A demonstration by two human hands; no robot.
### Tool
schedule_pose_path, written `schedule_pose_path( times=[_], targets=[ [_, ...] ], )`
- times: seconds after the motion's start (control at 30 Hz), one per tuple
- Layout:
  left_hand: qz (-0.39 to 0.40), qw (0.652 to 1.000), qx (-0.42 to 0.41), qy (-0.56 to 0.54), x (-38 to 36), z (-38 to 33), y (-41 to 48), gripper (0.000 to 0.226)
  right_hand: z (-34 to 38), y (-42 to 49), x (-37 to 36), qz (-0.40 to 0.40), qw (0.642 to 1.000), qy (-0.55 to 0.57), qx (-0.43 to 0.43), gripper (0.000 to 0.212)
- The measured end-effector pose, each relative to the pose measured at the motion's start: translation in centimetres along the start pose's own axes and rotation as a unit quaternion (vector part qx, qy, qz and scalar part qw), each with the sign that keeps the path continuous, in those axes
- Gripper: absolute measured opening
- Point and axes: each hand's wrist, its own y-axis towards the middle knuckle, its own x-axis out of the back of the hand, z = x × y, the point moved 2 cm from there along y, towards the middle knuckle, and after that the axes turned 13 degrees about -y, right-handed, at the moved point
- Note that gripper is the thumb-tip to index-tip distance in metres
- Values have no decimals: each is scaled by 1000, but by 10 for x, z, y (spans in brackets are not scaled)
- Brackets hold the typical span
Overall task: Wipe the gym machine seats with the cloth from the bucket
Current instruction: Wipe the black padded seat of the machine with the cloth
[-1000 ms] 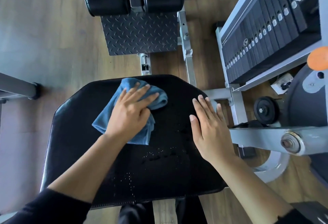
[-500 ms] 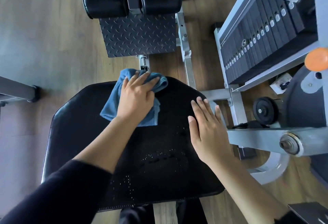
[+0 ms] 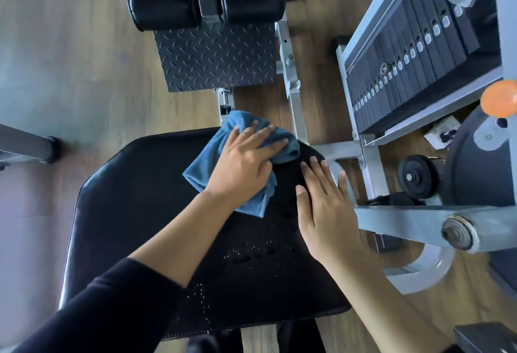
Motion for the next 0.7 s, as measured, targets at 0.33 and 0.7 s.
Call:
schedule_pose_path(
  times=[0.33, 0.7],
  targets=[
    [-33, 998, 51, 5, 3, 9, 7, 51, 2, 0, -1, -4, 1000, 0, -12, 50],
    [-62, 994, 92, 11, 14, 23, 2, 49, 2, 0, -4, -16, 1000, -4, -13, 49]
  ],
)
